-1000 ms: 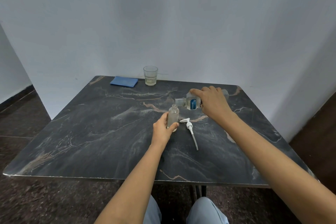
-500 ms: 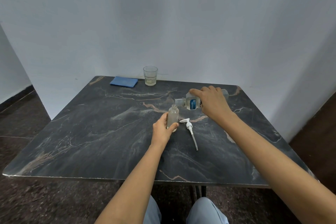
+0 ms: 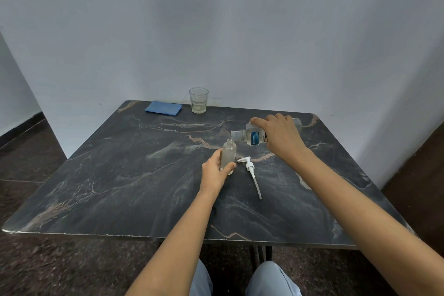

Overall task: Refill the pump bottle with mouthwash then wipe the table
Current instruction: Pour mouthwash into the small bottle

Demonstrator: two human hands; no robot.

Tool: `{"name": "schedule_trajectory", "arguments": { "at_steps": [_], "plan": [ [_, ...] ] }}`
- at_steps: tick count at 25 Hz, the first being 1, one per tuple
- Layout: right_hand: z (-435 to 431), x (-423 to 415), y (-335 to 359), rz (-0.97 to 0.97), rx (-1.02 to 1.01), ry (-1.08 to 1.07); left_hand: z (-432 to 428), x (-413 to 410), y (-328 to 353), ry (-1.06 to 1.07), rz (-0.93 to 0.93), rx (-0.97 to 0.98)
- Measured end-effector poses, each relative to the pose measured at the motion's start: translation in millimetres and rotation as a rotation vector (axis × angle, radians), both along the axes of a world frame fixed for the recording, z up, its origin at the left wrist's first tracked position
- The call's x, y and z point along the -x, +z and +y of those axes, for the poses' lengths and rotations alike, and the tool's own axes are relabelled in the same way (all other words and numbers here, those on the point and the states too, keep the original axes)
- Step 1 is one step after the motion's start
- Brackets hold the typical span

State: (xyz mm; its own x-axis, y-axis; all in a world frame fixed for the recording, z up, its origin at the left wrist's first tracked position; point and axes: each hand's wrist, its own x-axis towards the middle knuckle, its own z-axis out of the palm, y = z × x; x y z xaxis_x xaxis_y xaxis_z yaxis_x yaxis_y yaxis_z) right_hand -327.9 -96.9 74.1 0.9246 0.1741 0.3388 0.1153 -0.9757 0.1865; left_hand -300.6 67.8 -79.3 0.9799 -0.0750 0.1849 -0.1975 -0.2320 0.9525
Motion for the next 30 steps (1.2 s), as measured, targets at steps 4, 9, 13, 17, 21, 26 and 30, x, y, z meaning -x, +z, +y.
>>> {"name": "schedule_trajectory", "arguments": {
  "at_steps": [4, 9, 13, 17, 21, 26, 30],
  "plan": [
    [-0.8, -1.6, -0.7, 0.002, 0.002, -0.003, -0.6, 1.1, 2.8, 0.002, 0.022, 0.006],
    [-8.8, -1.4, -12.2, 0.022, -0.119, -0.022, -0.4, 1.3, 1.3, -0.001, 0.023, 0.022],
    [-15.4, -0.5, -27.6, 0.087, -0.319, -0.030, -0.8, 1.4, 1.7, -0.005, 0.027, 0.027],
    [-19.4, -2.6, -40.1, 0.117, -0.468, -0.012, -0.9, 1.7, 1.7, -0.001, 0.023, 0.021],
    [-26.5, 3.9, -51.9, 0.104, -0.698, 0.080, -1.1, 0.5, 0.7, 0.000, 0.020, 0.018],
    [-43.2, 18.5, -71.0, -0.082, -1.061, -0.001, 0.4, 2.5, 1.9, 0.000, 0.005, 0.018],
    [-55.3, 22.7, -89.7, -0.152, -1.220, -0.118, 0.0, 2.9, 3.3, -0.005, 0.015, 0.014]
  ]
}}
